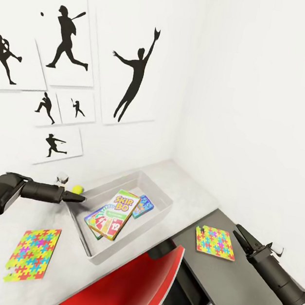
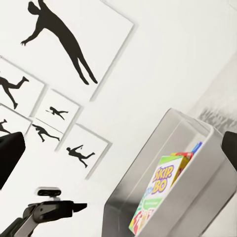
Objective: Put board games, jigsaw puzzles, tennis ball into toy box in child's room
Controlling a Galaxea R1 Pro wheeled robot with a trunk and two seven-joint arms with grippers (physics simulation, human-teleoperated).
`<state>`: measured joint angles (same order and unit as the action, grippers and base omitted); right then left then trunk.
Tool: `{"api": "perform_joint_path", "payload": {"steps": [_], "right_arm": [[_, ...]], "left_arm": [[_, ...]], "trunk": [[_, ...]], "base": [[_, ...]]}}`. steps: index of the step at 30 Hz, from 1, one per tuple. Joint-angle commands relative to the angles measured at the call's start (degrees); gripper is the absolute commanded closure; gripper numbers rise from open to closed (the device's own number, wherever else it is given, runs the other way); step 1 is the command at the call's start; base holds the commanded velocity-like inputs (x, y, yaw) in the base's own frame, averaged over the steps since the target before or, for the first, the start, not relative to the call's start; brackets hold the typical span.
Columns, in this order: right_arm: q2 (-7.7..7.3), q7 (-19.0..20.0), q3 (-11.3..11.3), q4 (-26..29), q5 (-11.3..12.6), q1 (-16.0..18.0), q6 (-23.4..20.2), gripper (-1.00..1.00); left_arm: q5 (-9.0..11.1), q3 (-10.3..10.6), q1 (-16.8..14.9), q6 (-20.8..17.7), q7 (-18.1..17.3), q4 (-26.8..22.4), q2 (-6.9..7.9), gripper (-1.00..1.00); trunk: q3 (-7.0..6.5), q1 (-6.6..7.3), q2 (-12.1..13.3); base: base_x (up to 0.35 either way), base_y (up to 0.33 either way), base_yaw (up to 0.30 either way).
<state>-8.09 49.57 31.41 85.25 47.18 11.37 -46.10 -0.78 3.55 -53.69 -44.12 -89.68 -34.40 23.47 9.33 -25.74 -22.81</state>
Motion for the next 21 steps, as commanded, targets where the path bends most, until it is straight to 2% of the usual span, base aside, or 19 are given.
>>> {"api": "perform_joint_path", "payload": {"steps": [1, 6, 8, 11, 17, 18, 21], "right_arm": [[0.00, 0.08, 0.05, 0.00, 0.10, 0.06, -0.30, -1.00], [0.00, 0.09, 0.05, 0.00, 0.10, 0.06, -0.30, -1.00], [0.00, 0.09, 0.05, 0.00, 0.10, 0.06, -0.30, -1.00], [0.00, 0.09, 0.05, 0.00, 0.05, 0.06, -0.29, -1.00], [0.01, 0.09, 0.04, 0.00, 0.02, 0.06, -0.23, -1.00], [0.00, 0.09, 0.05, 0.00, 0.02, 0.06, -0.22, -1.00], [0.02, 0.09, 0.03, 0.00, 0.00, 0.06, -0.22, -1.00]], "left_arm": [[-0.04, 0.19, -0.01, -0.48, -0.32, -0.11, 0.35, -1.00], [0.85, 0.10, 0.48, 0.82, -0.32, -0.43, 3.06, -1.00], [2.02, 0.09, 0.78, 1.35, -0.32, -0.39, 4.30, -1.00], [5.49, 0.12, 2.18, 3.30, -0.32, -0.18, 6.46, -1.00], [12.45, 0.11, 5.52, 5.83, -0.32, -0.08, 9.06, -1.00], [13.34, 0.16, 5.78, 5.97, -0.32, -0.07, 9.76, -1.00], [14.30, 0.16, 6.04, 6.13, -0.32, -0.06, 10.58, -1.00]], "trunk": [[0.03, -0.04, -0.11], [-0.42, -0.04, -0.11], [-0.60, -0.04, -0.11], [-0.87, -0.04, -0.11], [-1.42, -0.04, -0.11], [-1.51, -0.04, -0.11], [-1.79, -0.04, -0.11]], "base": [[0.000, 0.000, 0.000], [0.000, 0.000, 0.000], [0.000, 0.000, 0.000], [0.000, 0.000, 0.000], [0.000, 0.000, 0.000], [0.000, 0.000, 0.000], [-0.002, 0.000, 0.000]]}}
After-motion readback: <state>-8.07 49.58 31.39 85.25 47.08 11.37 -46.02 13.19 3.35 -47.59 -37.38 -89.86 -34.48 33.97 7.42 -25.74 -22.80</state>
